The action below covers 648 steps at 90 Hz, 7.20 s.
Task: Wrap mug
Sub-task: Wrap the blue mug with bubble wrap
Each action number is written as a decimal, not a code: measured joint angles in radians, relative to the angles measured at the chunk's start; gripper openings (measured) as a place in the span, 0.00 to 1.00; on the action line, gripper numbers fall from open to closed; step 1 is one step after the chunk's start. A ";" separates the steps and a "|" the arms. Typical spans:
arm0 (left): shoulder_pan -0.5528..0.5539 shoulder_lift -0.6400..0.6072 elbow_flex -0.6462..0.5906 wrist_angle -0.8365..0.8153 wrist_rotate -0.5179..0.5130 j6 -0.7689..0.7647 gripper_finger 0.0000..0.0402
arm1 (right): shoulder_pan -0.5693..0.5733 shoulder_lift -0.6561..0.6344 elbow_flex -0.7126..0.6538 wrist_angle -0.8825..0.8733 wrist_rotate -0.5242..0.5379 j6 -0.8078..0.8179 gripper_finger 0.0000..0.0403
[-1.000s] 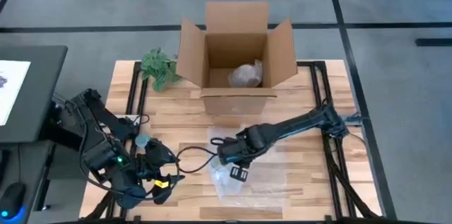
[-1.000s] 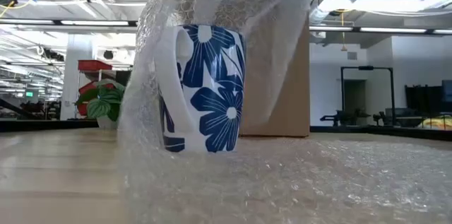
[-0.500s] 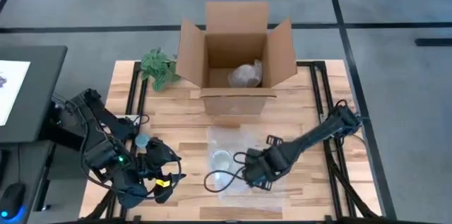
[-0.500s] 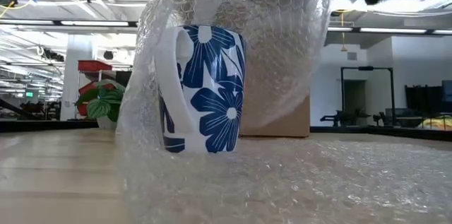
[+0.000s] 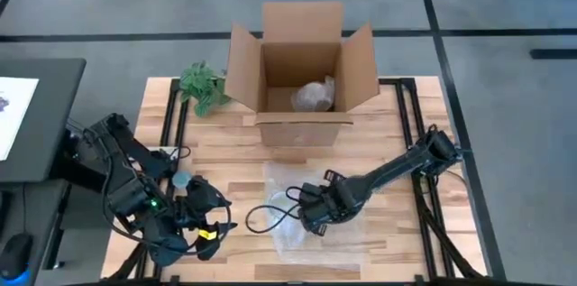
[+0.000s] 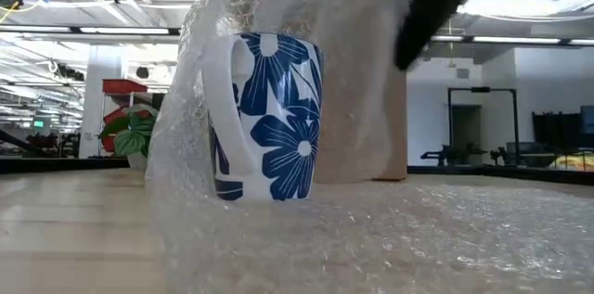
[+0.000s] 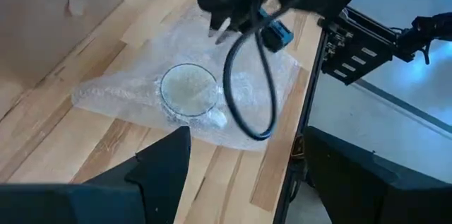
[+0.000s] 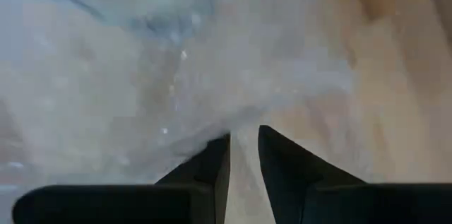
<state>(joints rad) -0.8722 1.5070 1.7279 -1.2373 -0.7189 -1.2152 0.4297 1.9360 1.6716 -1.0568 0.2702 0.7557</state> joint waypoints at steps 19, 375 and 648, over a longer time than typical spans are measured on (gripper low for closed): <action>0.000 0.000 0.000 0.001 0.000 0.000 0.63 | -0.016 0.001 0.009 0.216 -0.034 -0.106 0.16; 0.028 0.000 0.000 0.025 0.035 -0.046 0.63 | -0.250 0.566 0.676 -0.056 -0.379 -0.172 0.00; 0.106 0.219 -0.027 0.018 -0.045 -0.589 0.63 | -0.039 -0.654 -0.630 0.296 -0.382 -0.520 0.23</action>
<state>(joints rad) -0.7658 1.7263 1.7012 -1.2190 -0.7634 -1.8038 0.3904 1.2816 1.0420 -0.7608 -0.1116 0.2359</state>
